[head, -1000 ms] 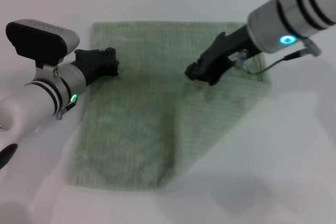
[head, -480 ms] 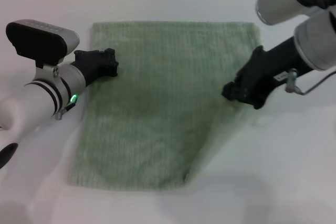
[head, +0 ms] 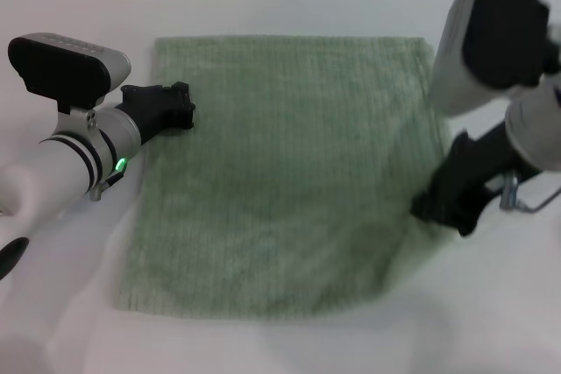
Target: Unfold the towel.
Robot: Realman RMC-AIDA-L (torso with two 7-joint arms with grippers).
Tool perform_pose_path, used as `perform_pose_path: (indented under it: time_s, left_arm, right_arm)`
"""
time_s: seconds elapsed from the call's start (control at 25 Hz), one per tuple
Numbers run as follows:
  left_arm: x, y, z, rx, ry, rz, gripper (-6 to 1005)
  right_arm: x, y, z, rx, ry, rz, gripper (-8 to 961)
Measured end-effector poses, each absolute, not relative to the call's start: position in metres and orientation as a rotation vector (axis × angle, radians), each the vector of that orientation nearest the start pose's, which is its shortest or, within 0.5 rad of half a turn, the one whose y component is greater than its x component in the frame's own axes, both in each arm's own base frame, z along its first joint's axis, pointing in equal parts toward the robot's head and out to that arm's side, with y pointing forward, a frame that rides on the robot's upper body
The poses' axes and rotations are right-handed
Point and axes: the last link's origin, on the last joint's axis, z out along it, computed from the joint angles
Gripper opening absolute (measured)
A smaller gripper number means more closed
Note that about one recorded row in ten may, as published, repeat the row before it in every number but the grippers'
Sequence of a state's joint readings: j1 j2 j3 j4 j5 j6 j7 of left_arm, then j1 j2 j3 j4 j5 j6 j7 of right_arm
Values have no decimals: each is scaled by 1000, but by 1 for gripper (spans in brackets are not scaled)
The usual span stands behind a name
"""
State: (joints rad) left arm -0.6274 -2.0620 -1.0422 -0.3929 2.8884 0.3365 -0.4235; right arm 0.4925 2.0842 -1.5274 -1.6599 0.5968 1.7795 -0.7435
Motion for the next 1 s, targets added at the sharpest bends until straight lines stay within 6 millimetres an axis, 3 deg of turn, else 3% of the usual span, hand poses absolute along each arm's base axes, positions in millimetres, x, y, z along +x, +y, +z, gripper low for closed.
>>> perform_pose_path:
  time_s: [0.2, 0.52, 0.68, 0.88, 1.0]
  left_arm:
    - [-275, 395, -92, -2064, -789, -303, -2]
    - [-274, 395, -92, -2065, -788, -307, -2]
    - [-273, 395, -92, -2065, -788, -309, -2]
    - [-272, 395, -93, -2067, -787, -311, -2]
    - [-271, 394, -93, -2068, -787, -317, -2]
  right_arm:
    - [164, 295, -12, -2852, 545, -767, 28]
    - [164, 295, -17, -2849, 521, -820, 51]
    - [160, 296, -17, -2848, 500, -816, 118]
    - [148, 299, -8, -2833, 428, -738, 201]
    - [129, 309, 11, -2792, 364, -504, 253]
